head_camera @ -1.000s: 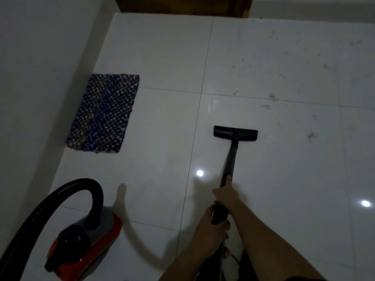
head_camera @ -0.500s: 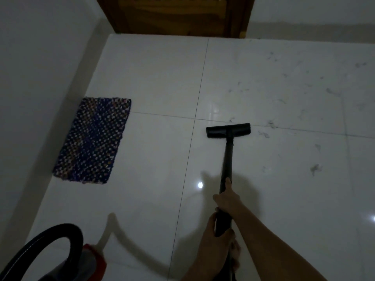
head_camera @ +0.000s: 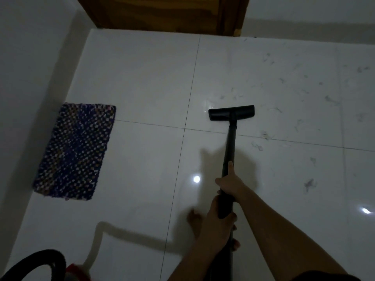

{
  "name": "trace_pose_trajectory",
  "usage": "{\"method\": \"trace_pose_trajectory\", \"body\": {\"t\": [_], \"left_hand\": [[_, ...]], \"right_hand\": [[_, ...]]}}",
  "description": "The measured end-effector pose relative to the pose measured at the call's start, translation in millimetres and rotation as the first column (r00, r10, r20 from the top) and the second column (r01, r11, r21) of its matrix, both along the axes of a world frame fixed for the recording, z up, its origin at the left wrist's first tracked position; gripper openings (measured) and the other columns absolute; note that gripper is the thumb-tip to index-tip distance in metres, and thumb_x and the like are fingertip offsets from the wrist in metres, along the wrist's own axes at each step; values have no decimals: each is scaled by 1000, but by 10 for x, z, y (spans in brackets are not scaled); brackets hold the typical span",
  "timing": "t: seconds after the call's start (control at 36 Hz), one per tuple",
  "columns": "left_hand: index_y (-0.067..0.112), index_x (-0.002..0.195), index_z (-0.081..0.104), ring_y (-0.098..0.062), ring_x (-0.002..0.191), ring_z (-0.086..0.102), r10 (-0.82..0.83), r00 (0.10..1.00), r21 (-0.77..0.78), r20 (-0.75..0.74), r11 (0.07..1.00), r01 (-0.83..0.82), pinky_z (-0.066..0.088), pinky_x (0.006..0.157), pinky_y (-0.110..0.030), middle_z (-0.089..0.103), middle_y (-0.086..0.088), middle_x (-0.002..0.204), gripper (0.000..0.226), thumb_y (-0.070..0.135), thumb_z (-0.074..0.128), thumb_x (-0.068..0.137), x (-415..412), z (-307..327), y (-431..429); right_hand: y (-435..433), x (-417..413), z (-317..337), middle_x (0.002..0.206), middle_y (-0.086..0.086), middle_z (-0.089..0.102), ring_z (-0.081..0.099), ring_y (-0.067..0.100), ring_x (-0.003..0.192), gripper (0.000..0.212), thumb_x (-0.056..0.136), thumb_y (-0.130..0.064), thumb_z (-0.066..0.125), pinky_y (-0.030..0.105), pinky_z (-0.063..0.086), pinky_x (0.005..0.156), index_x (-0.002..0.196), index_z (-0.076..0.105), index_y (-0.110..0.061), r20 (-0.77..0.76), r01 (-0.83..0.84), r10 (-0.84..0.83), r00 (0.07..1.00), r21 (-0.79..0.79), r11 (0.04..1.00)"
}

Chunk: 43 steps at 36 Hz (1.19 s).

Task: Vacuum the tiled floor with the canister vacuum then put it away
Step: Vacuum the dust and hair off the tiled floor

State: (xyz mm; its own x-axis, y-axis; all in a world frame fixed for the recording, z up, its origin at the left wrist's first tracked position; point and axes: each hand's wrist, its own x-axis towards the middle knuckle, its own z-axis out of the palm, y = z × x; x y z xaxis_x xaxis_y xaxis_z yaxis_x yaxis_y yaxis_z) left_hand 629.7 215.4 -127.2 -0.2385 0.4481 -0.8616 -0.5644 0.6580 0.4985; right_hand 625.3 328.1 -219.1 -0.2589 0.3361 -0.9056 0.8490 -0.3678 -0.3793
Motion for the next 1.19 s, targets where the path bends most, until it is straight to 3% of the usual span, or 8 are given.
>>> {"method": "trace_pose_trajectory", "body": {"t": [0.25, 0.42, 0.53, 0.61, 0.69, 0.78, 0.94, 1.19], "left_hand": [[29, 143, 29, -13, 51, 51, -100, 994, 21, 46, 995, 99, 48, 42, -23, 51, -5, 76, 55, 9, 46, 95, -743, -241, 796], [27, 145, 29, -12, 55, 52, -155, 988, 28, -25, 987, 156, 48, 54, -26, 60, -17, 104, 58, 7, 47, 93, -1157, -348, 1361], [39, 124, 43, -13, 52, 53, -135, 990, 53, -32, 989, 137, 49, 57, -32, 58, 5, 68, 45, 9, 48, 91, -1270, -429, 1753], [36, 132, 41, -12, 45, 53, -119, 992, 41, -36, 992, 121, 49, 51, -28, 57, 3, 66, 50, 9, 47, 90, -1331, -486, 2047], [34, 141, 32, -11, 34, 49, -88, 996, 46, 12, 995, 87, 43, 37, -21, 56, -5, 68, 58, 6, 46, 92, -1379, -554, 2328], [34, 145, 26, -10, 35, 49, -111, 994, 42, -3, 993, 111, 44, 38, -21, 55, -5, 72, 63, 8, 47, 93, -1433, -593, 2624], [30, 145, 29, -2, 42, 55, -145, 987, 61, -67, 987, 149, 43, 43, -10, 58, 1, 81, 59, 7, 47, 94, -1621, -634, 3107], [37, 145, 26, -12, 41, 52, -144, 985, 56, -95, 987, 150, 50, 44, -24, 54, -1, 77, 62, 9, 47, 94, -1941, -772, 3609]], "right_hand": [[841, -685, -70, 108, 18, 50, 54, 22, 59, 86, 93, -8, 49, 31, 51, 57, 149, -10, -36, 30, 37, -38, 999, 34, 999], [1429, -1066, -157, 123, 22, 52, 60, 30, 77, 88, 92, -9, 49, 43, 56, 82, 149, -12, -37, 17, 74, -74, 997, 28, 997], [1828, -1195, -232, 126, 22, 48, 59, 29, 71, 87, 92, -8, 49, 46, 56, 84, 149, -10, -38, 5, 104, -104, 995, 32, 994], [2130, -1268, -253, 127, 23, 49, 59, 30, 77, 86, 92, -9, 49, 46, 56, 85, 149, -10, -37, 7, 87, -87, 996, 41, 995], [2431, -1340, -248, 127, 22, 48, 59, 29, 76, 85, 92, -8, 48, 41, 56, 78, 149, -8, -36, 13, 66, -67, 998, 60, 996], [2705, -1400, -259, 127, 21, 49, 56, 23, 65, 85, 92, -8, 48, 33, 53, 63, 150, -6, -36, 18, 63, -65, 998, 99, 993], [3172, -1572, -308, 125, 21, 51, 54, 21, 59, 83, 92, -8, 49, 33, 53, 61, 151, -4, -34, 19, 55, -59, 998, 168, 984], [3667, -1914, -395, 131, 22, 51, 56, 20, 61, 83, 92, -9, 49, 25, 42, 46, 151, -5, -32, 5, 24, -26, 1000, 205, 978]]}}
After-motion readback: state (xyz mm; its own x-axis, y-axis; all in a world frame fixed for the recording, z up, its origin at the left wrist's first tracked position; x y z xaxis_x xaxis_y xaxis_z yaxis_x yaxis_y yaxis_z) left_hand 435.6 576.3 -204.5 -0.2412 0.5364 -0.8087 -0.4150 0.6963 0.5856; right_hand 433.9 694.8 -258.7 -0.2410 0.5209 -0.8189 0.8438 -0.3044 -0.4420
